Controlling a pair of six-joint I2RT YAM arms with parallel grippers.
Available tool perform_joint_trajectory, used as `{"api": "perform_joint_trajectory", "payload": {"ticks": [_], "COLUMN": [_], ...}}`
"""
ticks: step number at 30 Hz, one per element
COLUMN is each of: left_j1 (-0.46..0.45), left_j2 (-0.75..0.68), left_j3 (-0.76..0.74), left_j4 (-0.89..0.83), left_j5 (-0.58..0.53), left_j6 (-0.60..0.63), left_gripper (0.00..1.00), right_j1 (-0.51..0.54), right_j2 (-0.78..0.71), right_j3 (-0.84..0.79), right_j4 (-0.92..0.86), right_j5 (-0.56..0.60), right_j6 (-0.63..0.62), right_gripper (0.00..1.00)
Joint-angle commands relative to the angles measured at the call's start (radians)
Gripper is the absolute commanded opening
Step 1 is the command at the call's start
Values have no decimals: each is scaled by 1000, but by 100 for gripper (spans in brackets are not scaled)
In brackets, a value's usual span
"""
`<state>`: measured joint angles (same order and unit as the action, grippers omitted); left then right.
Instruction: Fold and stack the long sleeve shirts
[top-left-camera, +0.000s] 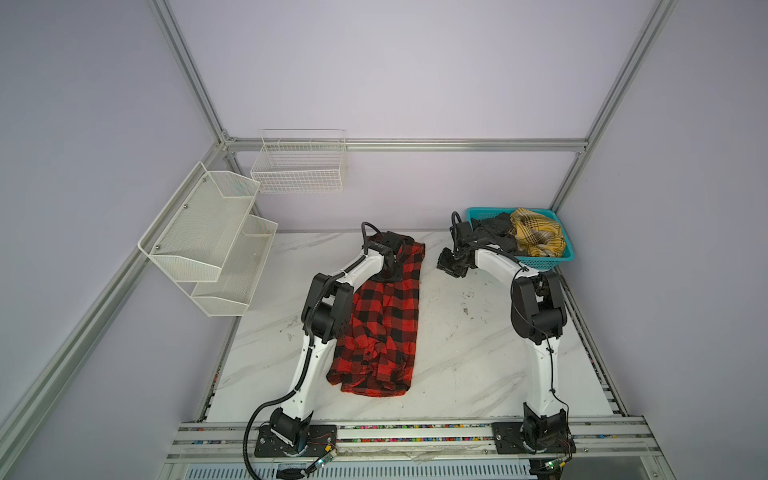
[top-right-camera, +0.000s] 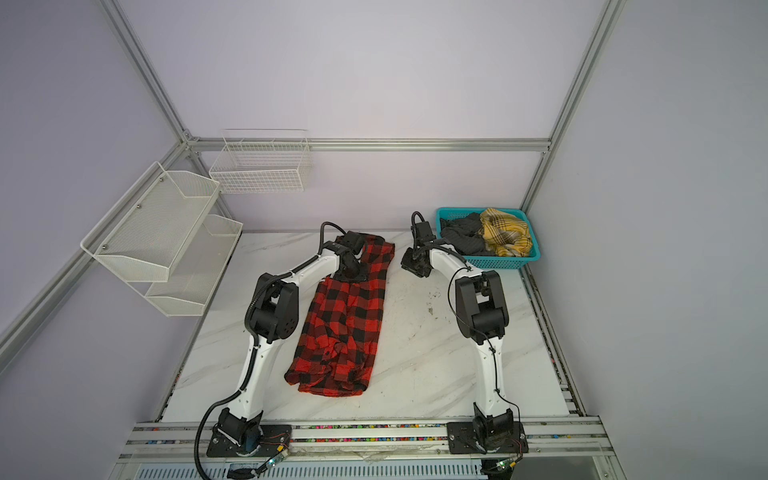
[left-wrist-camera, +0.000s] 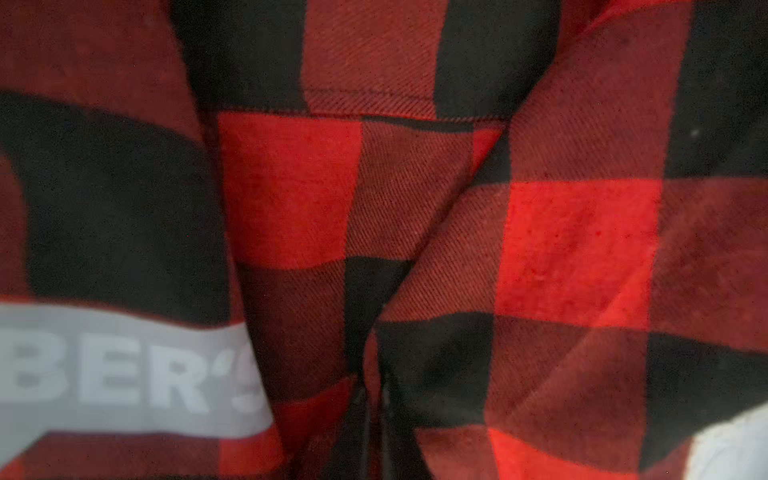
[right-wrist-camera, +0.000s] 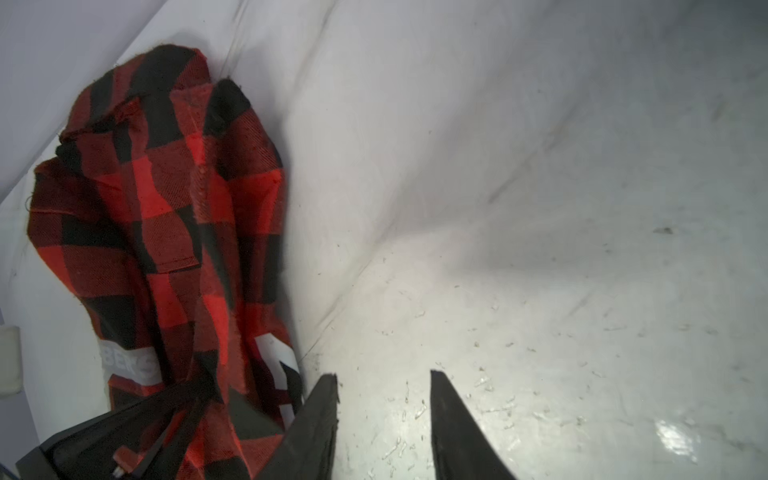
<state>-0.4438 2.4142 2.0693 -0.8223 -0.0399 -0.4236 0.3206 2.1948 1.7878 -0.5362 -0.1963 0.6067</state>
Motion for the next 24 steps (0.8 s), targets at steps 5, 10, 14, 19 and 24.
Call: {"api": "perform_joint_trajectory", "payload": {"ticks": [5,10,14,19,24], "left_j1": [56,81,108,114,116], "left_j2": [-84,-114,-92,-90,-93], "left_j3": [-4,-97,-135,-181,-193], "left_j4": [52,121,124,146,149], "left_j5": [109,194,241,248,249], "left_j6": [-118,-170,-190,-178,-181], "left_gripper": [0,0,0,26,31], "right_j1": [61,120,136,178,192], "right_j2": [-28,51,169,322,358], "right_j3": [56,191,331,457,376], "right_j4": [-54,-41,-23,-25,36], "right_j5": [28,-3,-51,-102,-116], "right_j6": [-25,-27,-13,-4,33], "right_gripper": [34,32,21,14,13]}}
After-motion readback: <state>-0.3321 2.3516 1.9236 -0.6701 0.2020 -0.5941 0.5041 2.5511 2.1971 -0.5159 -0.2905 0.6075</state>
